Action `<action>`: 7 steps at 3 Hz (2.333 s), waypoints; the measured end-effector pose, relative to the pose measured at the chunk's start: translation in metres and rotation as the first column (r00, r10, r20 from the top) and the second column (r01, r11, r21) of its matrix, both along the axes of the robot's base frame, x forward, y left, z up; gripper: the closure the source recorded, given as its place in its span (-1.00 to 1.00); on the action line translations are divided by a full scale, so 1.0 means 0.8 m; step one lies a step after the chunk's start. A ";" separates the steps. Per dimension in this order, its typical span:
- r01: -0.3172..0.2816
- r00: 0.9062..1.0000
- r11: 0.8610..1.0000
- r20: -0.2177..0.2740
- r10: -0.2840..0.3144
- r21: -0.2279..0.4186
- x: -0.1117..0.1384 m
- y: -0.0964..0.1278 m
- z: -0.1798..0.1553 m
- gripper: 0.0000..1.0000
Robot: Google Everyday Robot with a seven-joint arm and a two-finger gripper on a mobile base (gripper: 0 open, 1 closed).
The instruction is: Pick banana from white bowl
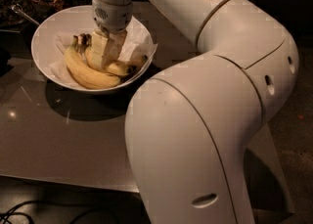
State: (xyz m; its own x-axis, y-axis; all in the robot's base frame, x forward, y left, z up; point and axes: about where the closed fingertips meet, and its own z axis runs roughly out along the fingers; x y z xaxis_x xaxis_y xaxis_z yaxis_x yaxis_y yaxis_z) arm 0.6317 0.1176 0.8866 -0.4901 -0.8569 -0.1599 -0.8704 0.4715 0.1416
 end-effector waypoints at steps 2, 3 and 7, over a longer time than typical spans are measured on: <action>-0.033 0.994 0.998 0.102 0.028 0.051 0.003 -0.001 0.014 1.00; -0.079 0.979 0.993 0.197 0.060 0.087 -0.017 -0.013 0.039 1.00; -0.262 0.917 0.949 0.351 0.187 0.177 -0.080 -0.025 0.094 1.00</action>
Offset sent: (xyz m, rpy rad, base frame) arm -0.0191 -0.0183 0.0392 0.0962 -0.2144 0.0868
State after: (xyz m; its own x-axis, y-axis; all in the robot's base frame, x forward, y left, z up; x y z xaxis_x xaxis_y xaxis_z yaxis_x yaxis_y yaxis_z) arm 0.5678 0.0976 0.9621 -0.1776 -0.8643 -0.4706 -0.9643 0.2482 -0.0921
